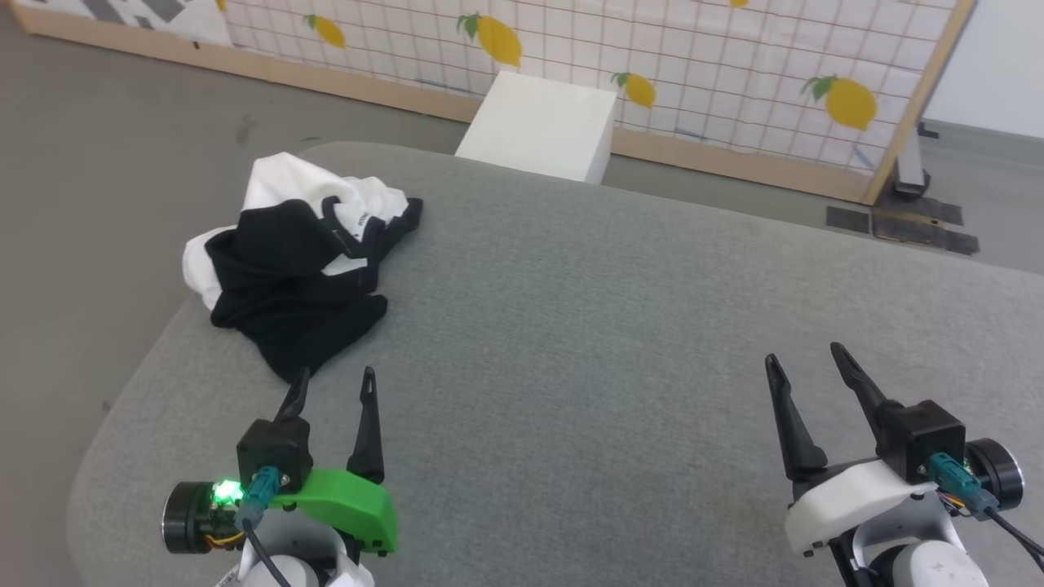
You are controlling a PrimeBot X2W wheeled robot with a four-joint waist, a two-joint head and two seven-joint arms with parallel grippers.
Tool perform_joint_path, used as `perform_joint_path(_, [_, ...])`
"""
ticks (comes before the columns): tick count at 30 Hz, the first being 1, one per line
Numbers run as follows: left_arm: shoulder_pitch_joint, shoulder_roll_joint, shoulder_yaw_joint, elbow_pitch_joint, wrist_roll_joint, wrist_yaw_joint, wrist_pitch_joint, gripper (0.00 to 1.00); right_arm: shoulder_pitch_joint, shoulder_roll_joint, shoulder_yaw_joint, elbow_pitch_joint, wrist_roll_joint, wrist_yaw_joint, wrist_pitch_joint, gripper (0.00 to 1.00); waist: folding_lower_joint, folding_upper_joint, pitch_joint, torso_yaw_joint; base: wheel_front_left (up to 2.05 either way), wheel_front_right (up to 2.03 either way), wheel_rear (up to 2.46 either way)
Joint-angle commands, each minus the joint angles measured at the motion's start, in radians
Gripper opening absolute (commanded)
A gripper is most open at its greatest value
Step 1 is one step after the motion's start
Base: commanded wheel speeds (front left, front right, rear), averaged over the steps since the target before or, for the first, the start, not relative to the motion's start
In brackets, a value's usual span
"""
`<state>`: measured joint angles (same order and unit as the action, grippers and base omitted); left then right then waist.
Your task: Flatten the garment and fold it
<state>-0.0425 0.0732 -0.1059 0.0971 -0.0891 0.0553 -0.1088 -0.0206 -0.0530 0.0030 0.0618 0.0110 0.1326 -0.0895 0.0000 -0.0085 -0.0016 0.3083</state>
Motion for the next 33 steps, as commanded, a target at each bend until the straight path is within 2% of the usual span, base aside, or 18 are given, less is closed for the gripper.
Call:
perform_joint_path(1, [-0.02,0.008,-0.005,0.007,-0.006,0.011,-0.013,1.0,-0.015,0.001,0.001,0.005,0.006,-0.001,-0.01,1.0,0.0,0.0037,0.001,0.017,-0.11,-0.11,-0.11])
perform_joint_path(33, [0.001,0.031,-0.024,0.031,-0.055,0.077,-0.079,1.0,-0.025,0.002,0.029,0.035,0.018,-0.001,-0.05,1.0,0.0,0.0058,0.002,0.155,-0.01,-0.01,-0.01])
